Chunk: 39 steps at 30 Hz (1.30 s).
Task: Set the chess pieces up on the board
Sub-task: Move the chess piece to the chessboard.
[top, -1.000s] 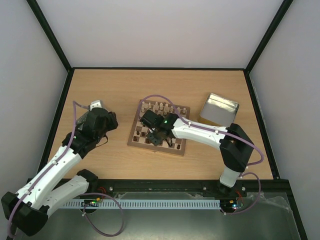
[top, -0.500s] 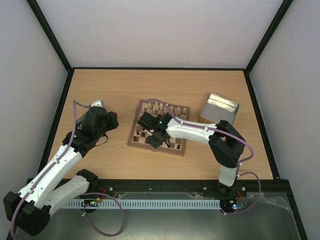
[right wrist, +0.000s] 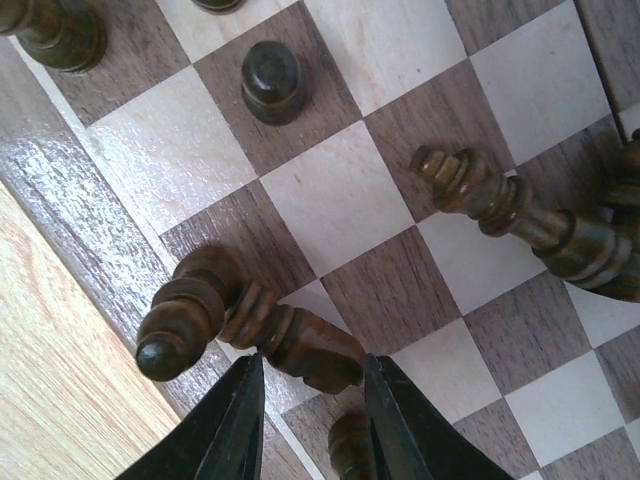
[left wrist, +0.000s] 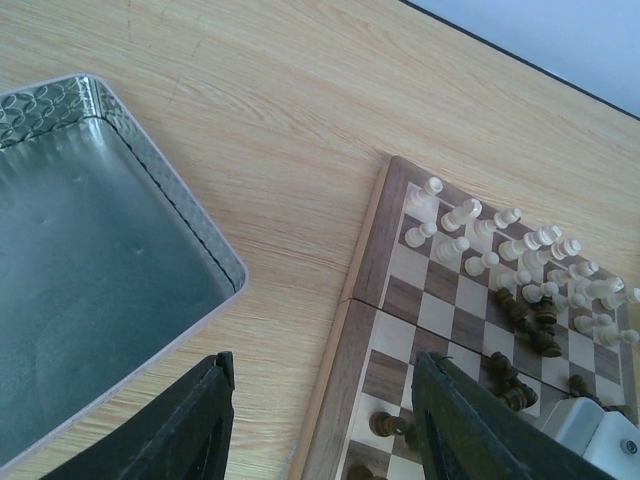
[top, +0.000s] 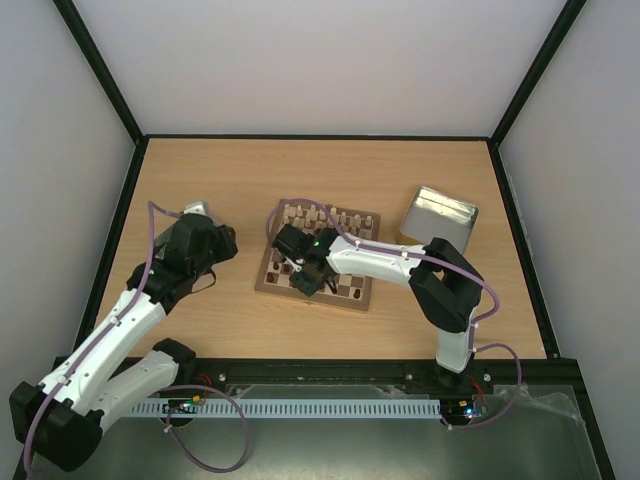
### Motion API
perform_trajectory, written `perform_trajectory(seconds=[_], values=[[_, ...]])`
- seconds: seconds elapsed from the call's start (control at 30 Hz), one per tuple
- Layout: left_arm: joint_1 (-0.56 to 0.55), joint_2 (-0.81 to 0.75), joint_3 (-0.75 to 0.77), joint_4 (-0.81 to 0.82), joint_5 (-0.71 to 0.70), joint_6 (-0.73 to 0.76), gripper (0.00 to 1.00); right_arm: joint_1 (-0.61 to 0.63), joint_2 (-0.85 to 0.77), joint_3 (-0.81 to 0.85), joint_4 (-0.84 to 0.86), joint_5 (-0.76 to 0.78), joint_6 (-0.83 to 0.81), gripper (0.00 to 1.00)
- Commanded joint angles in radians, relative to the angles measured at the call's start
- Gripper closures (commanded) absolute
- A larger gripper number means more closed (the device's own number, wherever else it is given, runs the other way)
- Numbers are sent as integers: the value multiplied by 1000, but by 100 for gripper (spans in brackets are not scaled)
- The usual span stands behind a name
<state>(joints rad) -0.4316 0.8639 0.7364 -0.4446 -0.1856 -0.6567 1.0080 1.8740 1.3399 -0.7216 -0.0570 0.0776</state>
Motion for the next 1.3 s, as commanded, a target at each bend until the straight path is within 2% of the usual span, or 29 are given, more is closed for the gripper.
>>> perform_trajectory(seconds=[0.0, 0.73, 0.97, 1.27], values=[[11, 1, -18, 21, 13, 12, 48, 1, 10, 27, -32, -12, -30, 73], [17, -2, -42, 50, 106, 19, 48, -7, -4, 42, 1, 75, 15, 75], [17, -5, -55, 72, 212, 33, 48, -39, -45, 28, 44, 48, 106, 75], [13, -4, -104, 135, 419, 8, 48, -70, -64, -19, 126, -51, 258, 76]])
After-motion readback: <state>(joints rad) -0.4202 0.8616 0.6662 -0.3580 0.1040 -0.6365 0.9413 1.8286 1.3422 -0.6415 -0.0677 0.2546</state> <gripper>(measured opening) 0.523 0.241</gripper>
